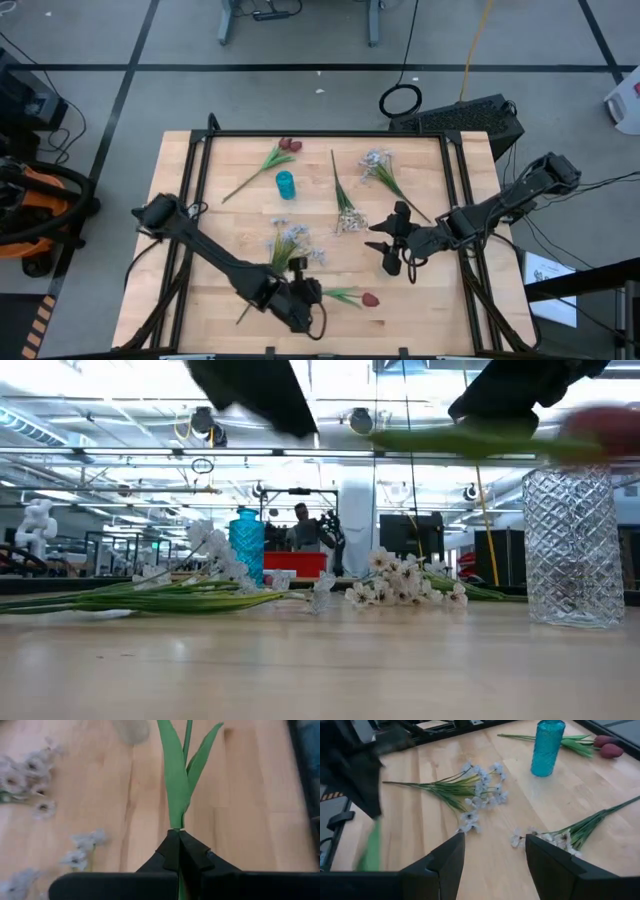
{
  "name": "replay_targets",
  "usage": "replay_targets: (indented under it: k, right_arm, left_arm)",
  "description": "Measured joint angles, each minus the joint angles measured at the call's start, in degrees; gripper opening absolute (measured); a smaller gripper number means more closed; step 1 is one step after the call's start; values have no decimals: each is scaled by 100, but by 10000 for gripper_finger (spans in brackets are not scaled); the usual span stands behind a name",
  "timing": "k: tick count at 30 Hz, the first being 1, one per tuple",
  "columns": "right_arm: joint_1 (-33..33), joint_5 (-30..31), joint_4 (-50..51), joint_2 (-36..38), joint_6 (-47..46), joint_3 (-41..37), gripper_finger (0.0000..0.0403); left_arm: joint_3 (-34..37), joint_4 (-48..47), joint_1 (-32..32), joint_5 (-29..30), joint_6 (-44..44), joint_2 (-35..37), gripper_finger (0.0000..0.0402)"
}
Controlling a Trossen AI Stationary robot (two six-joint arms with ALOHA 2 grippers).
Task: Sort flowers into vase by color
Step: Move the bottom red tulip to the top right of the table
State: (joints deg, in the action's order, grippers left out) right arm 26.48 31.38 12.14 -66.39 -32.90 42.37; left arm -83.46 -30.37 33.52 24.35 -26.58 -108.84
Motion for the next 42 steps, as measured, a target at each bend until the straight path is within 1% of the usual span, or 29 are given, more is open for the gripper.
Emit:
replay_targets:
  k: [2,5,10,14,20,22,26,29,31,33,36,40,42]
  right_arm:
    - [67,37,12,-13,-126,0,199]
    - [182,185,3,-57,-252,-2,199]
    - [367,647,-452,-294,-282,-4,199]
    - [442,652,-1802,-754,239,-2,199]
    - [468,729,-4608,-1722,1374,-2,199]
    - [466,812,-5537,-2075,1713,0,199]
    - [439,777,-7319,-2781,2277,0,199]
    - [431,785,-8488,-3240,2646,0,199]
    - [433,790,-9144,-3484,2871,0,199]
    - [433,790,-9469,-3623,2960,0,199]
    - [433,798,-9453,-3643,3070,0,199]
    - [439,796,-9209,-3473,3024,0,199]
    - [439,788,-9245,-3428,3014,2,199]
  left_arm:
    - [0,-224,94,145,1,367,1]
    - [-13,-359,231,550,55,866,1]
    - [-11,-626,420,1509,101,1543,1]
    - [-13,-625,366,1897,103,1716,1]
    - [-11,-493,193,2211,235,1714,1]
    - [-11,-318,149,2251,441,1714,1]
    - [-11,301,110,2351,1006,1714,1]
    - [-11,655,83,2374,1334,1714,1]
    - [-11,705,44,2404,1397,1714,1]
    - [-11,652,6,2418,1499,1714,1]
    - [-11,177,11,2414,1498,1801,1]
    - [-11,-498,14,2514,894,2007,1]
    - [-11,-452,-12,2578,752,2033,1]
